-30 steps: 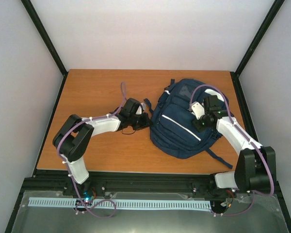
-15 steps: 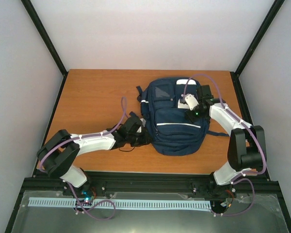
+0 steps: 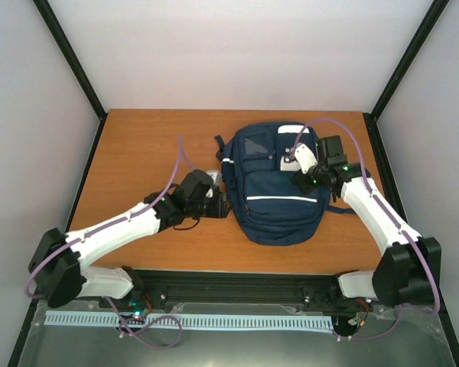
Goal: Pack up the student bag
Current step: Adjust the student bag at the center of the board.
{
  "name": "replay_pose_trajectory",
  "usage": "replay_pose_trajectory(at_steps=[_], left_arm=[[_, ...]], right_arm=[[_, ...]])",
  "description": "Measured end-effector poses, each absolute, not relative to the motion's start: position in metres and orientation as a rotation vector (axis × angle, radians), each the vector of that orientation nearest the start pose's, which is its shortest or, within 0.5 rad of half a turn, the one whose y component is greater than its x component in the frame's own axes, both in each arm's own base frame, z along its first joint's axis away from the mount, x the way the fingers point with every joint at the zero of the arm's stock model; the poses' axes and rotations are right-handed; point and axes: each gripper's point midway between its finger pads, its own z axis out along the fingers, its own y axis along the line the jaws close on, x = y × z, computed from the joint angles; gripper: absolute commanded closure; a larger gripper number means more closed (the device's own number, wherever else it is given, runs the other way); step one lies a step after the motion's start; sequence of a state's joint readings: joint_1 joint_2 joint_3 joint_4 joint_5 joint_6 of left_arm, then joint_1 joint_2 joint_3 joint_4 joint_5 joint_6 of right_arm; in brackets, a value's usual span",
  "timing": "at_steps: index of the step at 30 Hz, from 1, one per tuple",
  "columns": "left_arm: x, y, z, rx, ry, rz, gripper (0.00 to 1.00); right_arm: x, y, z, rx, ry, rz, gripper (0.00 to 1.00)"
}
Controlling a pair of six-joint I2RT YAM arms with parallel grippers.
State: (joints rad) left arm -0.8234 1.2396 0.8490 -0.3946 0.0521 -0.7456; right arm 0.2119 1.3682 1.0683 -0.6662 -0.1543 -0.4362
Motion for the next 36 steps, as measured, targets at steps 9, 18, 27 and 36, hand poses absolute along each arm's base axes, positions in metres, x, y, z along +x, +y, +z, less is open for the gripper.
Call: replay_pose_trajectory(at_steps=[9, 18, 27, 36], left_arm=[[0.278, -0.284, 0.114, 0.32, 2.608, -0.666, 0.49], [0.3, -0.295, 0.098, 0.166, 2.703, -0.876, 0.62], [0.314, -0.314, 0.108, 0.033, 2.701, -0.983, 0.65], [0.312, -0.315, 0.098, -0.07, 2.75, -0.997, 0.64]], right_arm=[[0.28, 0.154, 0.137, -1.123, 2.272, 0.405, 0.49], [0.265, 0.157, 0.12, -1.158, 2.289, 0.47, 0.5], [0.266, 0.157, 0.116, -1.166, 2.296, 0.473, 0.49], [0.267, 0.158, 0.114, -1.167, 2.301, 0.474, 0.49]])
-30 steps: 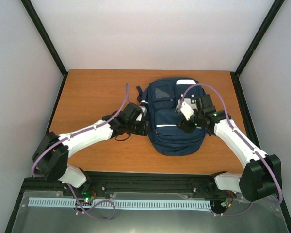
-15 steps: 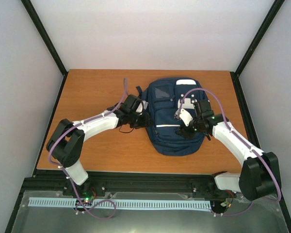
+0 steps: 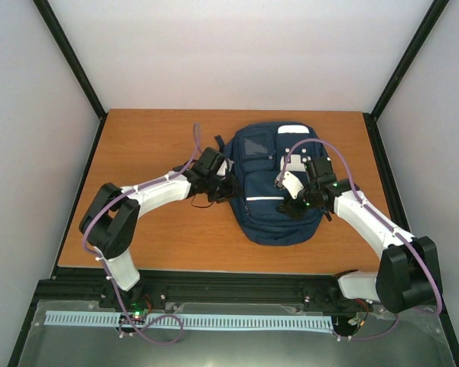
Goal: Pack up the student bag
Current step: Adjust the student bag at the center of the board.
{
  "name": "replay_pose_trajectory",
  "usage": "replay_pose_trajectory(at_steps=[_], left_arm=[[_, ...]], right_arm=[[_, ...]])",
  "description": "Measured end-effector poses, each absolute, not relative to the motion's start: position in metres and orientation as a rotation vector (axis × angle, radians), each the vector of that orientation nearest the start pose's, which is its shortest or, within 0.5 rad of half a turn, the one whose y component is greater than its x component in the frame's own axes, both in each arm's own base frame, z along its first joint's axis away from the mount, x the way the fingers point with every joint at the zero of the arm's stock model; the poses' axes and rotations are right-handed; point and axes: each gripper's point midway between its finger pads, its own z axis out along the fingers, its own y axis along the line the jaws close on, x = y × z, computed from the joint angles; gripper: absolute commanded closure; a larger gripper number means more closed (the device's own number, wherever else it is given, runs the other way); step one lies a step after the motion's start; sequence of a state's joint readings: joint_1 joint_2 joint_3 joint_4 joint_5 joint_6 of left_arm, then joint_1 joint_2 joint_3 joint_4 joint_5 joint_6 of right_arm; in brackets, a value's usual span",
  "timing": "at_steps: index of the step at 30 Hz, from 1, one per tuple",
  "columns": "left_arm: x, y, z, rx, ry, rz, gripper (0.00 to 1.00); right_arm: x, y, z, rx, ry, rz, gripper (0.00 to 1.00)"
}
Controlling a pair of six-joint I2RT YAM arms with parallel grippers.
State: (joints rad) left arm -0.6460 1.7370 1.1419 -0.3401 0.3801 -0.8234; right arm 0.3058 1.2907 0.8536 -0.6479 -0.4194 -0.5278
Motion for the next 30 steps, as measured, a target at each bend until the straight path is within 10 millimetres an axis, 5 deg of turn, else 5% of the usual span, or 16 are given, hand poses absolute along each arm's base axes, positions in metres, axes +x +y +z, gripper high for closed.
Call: replay_pose_trajectory(at_steps=[9, 30], left_arm=[[0.308, -0.323, 0.082, -0.069, 2.82, -0.986, 0.72], [0.279, -0.331, 0.08, 0.021, 2.871, -0.895, 0.99]], right_arm=[[0.267, 0.158, 0.112, -1.168, 2.306, 0.475, 0.49], [0.267, 0.158, 0.108, -1.171, 2.321, 0.48, 0.5]])
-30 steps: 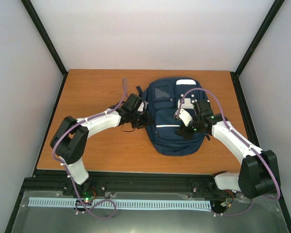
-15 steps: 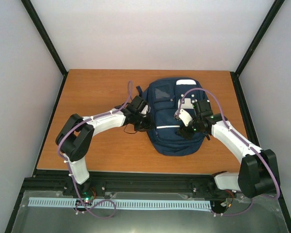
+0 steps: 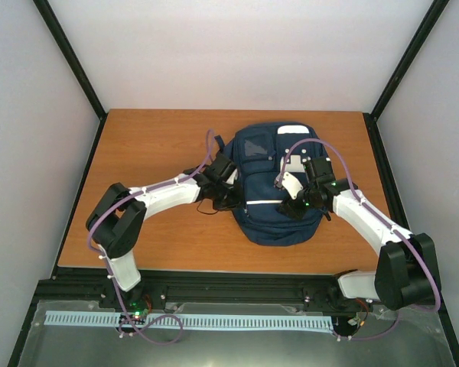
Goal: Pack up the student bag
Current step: Adjust the student bag at the center of the board.
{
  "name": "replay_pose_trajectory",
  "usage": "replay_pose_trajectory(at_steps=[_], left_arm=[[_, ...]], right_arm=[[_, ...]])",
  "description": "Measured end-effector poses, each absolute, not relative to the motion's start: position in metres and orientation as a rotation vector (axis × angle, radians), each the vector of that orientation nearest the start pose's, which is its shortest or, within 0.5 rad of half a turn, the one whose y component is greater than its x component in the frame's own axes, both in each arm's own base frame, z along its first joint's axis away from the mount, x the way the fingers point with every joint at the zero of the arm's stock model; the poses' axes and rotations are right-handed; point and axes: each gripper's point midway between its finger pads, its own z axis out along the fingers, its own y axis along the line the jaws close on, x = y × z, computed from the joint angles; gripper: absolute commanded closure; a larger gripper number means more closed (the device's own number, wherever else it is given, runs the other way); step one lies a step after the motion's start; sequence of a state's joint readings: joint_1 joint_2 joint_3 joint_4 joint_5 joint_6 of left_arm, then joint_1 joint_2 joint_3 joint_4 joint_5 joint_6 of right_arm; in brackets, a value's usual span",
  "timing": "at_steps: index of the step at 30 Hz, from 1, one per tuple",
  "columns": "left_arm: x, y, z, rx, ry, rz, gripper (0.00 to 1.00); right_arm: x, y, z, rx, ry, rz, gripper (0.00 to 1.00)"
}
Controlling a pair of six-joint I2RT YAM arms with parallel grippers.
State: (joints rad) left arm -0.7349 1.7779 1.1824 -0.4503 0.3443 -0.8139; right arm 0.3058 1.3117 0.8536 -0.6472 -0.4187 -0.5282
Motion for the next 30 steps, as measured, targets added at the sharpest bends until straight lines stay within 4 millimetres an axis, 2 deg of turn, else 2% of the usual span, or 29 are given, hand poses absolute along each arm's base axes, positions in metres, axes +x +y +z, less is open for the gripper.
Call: replay_pose_trajectory(at_steps=[6, 12, 15, 19, 22, 24, 27, 30], left_arm=[[0.277, -0.331, 0.081, -0.002, 2.864, -0.906, 0.99], [0.262, -0.332, 0.078, -0.202, 2.831, -1.073, 0.99], [0.248, -0.343, 0.079, -0.272, 2.832, -1.144, 0.99], [0.23, -0.364, 0.089, -0.281, 2.832, -1.218, 0.98], [0.222, -0.373, 0.095, -0.278, 2.837, -1.245, 0.89], [0.219, -0.375, 0.096, -0.277, 2.842, -1.254, 0.77], [0.205, -0.377, 0.094, -0.24, 2.897, -1.268, 0.63], [0.192, -0.377, 0.095, -0.144, 2.944, -1.243, 0.58]], right_arm=[[0.267, 0.158, 0.108, -1.17, 2.321, 0.48, 0.5], [0.267, 0.158, 0.1, -1.172, 2.348, 0.488, 0.52], [0.267, 0.157, 0.097, -1.163, 2.367, 0.485, 0.52], [0.268, 0.155, 0.096, -1.154, 2.375, 0.477, 0.53], [0.268, 0.155, 0.096, -1.151, 2.38, 0.472, 0.53], [0.268, 0.154, 0.096, -1.147, 2.384, 0.468, 0.53], [0.27, 0.153, 0.098, -1.14, 2.378, 0.448, 0.53], [0.271, 0.151, 0.108, -1.132, 2.349, 0.422, 0.52]])
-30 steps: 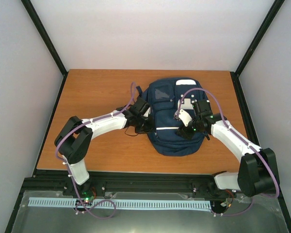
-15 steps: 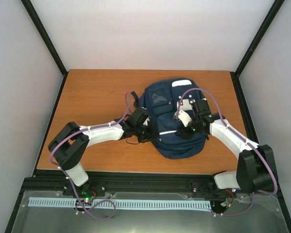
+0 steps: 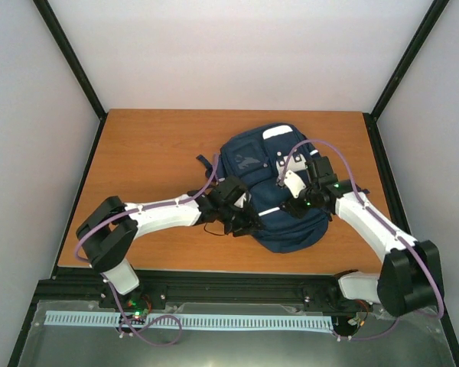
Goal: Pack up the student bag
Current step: Adjust the student bag at the center of the board.
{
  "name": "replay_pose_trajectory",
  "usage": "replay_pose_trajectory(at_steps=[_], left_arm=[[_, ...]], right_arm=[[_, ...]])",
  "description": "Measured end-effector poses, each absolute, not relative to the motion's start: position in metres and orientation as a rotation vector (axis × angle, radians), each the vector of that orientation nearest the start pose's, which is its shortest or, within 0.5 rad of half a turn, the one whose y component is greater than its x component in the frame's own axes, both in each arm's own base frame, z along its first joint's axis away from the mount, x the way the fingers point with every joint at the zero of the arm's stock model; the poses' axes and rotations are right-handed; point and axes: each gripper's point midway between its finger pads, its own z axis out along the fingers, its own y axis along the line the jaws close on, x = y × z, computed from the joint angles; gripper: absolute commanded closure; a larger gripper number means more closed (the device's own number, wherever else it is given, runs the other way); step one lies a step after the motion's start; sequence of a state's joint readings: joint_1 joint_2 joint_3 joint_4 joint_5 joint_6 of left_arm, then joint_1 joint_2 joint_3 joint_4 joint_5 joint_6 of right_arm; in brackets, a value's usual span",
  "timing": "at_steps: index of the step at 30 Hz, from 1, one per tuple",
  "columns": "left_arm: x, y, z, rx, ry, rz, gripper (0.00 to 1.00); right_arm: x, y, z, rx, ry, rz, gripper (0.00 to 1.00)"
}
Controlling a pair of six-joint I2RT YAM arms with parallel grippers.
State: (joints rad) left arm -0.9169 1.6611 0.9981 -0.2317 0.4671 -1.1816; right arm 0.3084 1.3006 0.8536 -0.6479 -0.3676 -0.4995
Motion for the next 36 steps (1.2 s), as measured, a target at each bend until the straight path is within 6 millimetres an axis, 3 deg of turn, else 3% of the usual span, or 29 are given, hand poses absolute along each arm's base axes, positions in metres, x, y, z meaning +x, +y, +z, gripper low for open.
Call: replay_pose_trajectory(at_steps=[3, 7, 11, 15, 19, 26, 34, 36], left_arm=[[0.187, -0.37, 0.103, -0.041, 2.969, -1.158, 0.57], [0.197, -0.355, 0.129, 0.095, 2.912, -1.047, 0.59], [0.221, -0.333, 0.141, 0.108, 2.844, -1.006, 0.62], [0.253, -0.316, 0.134, 0.068, 2.821, -0.956, 0.57], [0.276, -0.335, 0.13, 0.121, 2.806, -0.955, 0.59], [0.285, -0.349, 0.108, 0.143, 2.845, -0.955, 0.67], [0.287, -0.361, 0.1, 0.135, 2.841, -1.029, 0.91], [0.288, -0.363, 0.098, 0.124, 2.835, -1.051, 0.92]], right_arm=[[0.27, 0.148, 0.128, -1.117, 2.289, 0.381, 0.52], [0.262, 0.145, 0.147, -1.121, 2.235, 0.351, 0.52], [0.247, 0.149, 0.148, -1.175, 2.234, 0.347, 0.53], [0.24, 0.143, 0.142, -1.223, 2.247, 0.292, 0.53], [0.231, 0.13, 0.123, -1.295, 2.281, 0.208, 0.53], [0.215, 0.107, 0.087, -1.393, 2.355, 0.095, 0.53], [0.237, 0.095, 0.072, -1.361, 2.399, -0.057, 0.56], [0.244, 0.094, 0.066, -1.36, 2.432, -0.078, 0.56]])
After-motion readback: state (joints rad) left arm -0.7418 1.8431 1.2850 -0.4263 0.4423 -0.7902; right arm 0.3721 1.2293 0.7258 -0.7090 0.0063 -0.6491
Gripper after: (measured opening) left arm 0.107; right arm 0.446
